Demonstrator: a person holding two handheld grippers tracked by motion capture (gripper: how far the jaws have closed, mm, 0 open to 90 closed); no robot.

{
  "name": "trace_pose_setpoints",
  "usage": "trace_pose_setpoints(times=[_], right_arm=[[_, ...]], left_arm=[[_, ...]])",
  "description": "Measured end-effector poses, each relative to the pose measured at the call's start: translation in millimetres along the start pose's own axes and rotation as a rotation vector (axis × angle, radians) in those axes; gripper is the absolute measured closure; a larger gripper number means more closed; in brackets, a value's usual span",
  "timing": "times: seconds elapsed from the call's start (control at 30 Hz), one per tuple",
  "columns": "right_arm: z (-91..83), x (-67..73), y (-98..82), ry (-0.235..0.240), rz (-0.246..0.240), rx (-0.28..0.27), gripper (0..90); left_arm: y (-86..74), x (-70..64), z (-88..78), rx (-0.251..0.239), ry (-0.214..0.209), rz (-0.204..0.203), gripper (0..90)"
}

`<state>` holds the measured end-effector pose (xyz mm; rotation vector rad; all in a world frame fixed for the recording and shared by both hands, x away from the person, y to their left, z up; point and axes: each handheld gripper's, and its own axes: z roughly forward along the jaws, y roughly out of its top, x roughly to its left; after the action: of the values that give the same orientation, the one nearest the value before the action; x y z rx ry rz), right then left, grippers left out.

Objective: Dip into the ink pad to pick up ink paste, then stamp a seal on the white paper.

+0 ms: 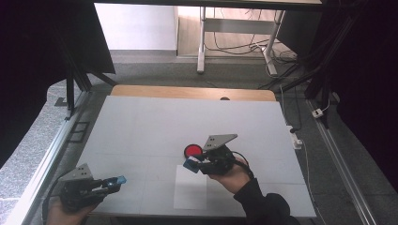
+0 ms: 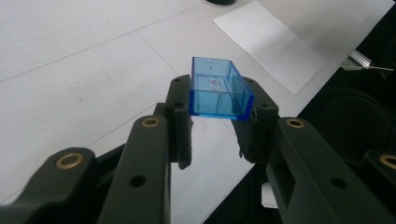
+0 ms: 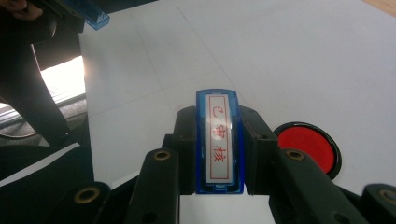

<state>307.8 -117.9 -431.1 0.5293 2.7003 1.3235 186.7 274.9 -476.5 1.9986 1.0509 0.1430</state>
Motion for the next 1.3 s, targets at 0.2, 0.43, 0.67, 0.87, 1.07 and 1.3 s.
trace_pose_setpoints(times=[0.2, 0.43, 0.67, 0.87, 1.07, 1.3], right_arm=[[4.2, -0.7, -4.3, -0.001, 0.000, 0.022, 71.2], [8.3, -1.4, -7.1, -0.005, -0.004, 0.041, 71.1], [13.7, -0.2, -10.7, -0.015, -0.025, 0.070, 71.2], [17.0, -1.8, -13.1, -0.027, -0.017, 0.082, 71.2], [22.6, -2.4, -16.6, -0.025, -0.023, 0.102, 71.2], [27.9, -0.7, -19.5, -0.049, -0.067, 0.133, 71.2]], left_arm=[[0.2, -0.5, 0.1, 0.001, 0.001, 0.003, 68.7], [-0.2, 0.2, -0.3, 0.000, -0.002, 0.001, 68.7], [0.0, 0.0, -0.1, 0.001, -0.001, 0.001, 68.7], [0.0, 0.0, 0.0, 0.001, 0.000, 0.001, 68.7], [-0.1, 0.0, 0.0, 0.000, -0.001, -0.001, 68.7], [0.0, 0.1, 0.1, 0.001, 0.000, -0.001, 68.6]])
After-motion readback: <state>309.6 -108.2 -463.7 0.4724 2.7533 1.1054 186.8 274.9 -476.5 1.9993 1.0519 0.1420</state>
